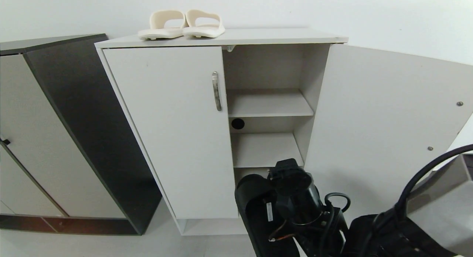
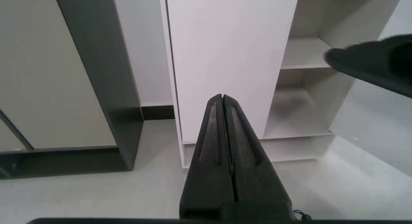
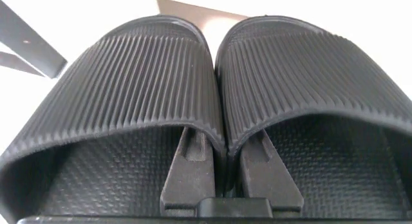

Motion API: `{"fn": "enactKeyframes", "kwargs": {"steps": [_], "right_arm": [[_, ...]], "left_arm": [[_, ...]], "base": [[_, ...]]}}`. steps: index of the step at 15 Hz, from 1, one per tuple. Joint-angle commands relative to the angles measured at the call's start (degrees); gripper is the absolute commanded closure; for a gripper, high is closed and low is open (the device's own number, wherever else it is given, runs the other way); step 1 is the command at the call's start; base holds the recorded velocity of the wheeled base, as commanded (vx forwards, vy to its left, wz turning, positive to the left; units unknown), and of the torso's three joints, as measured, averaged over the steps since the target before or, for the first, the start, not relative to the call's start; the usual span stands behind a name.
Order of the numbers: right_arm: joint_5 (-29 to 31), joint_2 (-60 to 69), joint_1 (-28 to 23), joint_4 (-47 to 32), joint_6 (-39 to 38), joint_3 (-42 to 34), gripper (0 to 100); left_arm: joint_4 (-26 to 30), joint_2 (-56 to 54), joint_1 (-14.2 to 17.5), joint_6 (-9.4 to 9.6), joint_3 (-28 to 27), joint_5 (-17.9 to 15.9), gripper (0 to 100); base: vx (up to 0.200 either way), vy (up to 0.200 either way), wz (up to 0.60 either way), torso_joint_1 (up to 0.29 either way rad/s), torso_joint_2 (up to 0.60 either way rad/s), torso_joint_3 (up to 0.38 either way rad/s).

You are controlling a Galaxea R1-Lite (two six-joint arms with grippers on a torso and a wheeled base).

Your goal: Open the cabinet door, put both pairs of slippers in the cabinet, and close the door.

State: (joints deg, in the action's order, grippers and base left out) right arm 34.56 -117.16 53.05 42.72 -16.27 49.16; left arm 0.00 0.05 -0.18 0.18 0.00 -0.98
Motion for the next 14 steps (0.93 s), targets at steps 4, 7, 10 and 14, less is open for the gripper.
{"fn": "enactKeyframes", "kwargs": {"steps": [4, 7, 10, 14], "right_arm": [[3.23, -6.85, -0.23, -0.88, 0.01, 4.36, 100], [3.23, -8.70, -1.11, -0.26, -1.04, 4.54, 100], [3.32, -10.19, -1.29, 0.35, -1.13, 5.06, 100], [3.85, -12.56, -2.60, -0.88, 0.28, 12.62, 100]], "left_arm": [[0.00, 0.13, 0.01, -0.01, 0.00, 0.18, 100], [0.00, 0.13, 0.01, -0.01, 0.00, 0.18, 100], [0.00, 0.13, 0.01, -0.01, 0.00, 0.27, 100], [0.00, 0.13, 0.01, -0.01, 0.00, 0.27, 100]], "base": [[0.000, 0.000, 0.00, 0.000, 0.00, 0.000], [0.000, 0.000, 0.00, 0.000, 0.00, 0.000], [0.000, 0.000, 0.00, 0.000, 0.00, 0.000], [0.000, 0.000, 0.00, 0.001, 0.00, -0.099]]}}
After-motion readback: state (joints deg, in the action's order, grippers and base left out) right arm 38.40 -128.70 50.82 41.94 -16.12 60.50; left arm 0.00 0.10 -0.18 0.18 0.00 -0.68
